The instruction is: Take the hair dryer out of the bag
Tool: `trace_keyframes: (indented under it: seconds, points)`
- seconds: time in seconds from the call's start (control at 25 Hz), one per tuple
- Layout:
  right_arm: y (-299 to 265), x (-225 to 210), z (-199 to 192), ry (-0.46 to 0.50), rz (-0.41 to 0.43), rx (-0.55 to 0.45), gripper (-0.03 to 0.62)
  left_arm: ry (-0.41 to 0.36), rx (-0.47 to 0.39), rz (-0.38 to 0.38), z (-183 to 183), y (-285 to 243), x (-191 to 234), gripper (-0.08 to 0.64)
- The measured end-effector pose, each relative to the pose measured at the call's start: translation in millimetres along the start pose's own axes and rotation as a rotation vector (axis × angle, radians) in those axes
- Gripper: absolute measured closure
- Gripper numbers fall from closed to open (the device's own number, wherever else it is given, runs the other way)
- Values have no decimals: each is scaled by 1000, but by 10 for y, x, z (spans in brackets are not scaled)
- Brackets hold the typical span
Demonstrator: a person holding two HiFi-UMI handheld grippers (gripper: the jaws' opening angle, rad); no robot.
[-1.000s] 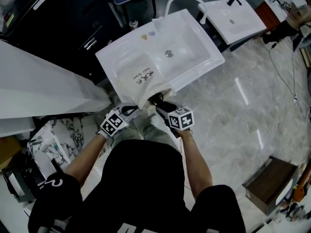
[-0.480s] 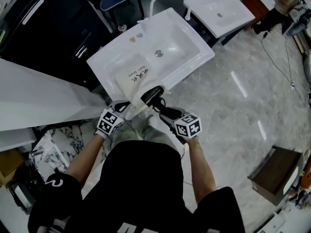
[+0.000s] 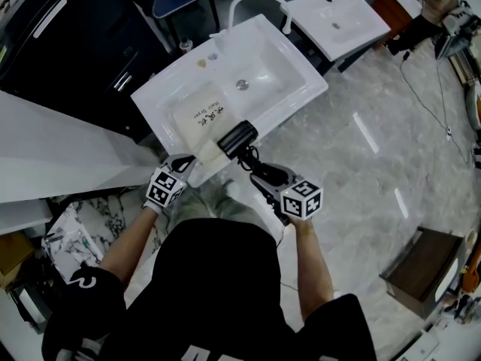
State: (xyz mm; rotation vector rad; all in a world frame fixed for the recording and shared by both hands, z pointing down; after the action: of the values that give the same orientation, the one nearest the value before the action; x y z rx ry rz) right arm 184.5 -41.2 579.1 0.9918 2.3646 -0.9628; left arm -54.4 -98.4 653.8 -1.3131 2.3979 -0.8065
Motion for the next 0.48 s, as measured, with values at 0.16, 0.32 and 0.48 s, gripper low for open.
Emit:
trace_keyframes:
  seconds: [0.16,0.32,0.48]
  points:
    - [-139,-37,200,20,6,-15,403,10,9,13,-54,58,-5,554]
    - [-427,-16,388,43,30,-9,403,29,10,40,-119,157,17,554]
    - [-816,36,525,70,60,14,403,56,6,79,-231,274,67,554]
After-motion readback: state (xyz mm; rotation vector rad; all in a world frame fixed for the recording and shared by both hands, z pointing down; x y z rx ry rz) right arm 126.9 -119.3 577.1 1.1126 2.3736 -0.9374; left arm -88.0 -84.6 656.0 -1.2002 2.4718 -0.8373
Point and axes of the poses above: the fingertips, and each gripper's own axes: y backward along the fingers, x to its left, z out of its top, the point moved 4 cm from there along y, backward along the fingers, and after that the axes turned 6 degrees about -y, right-handed, at the moved point
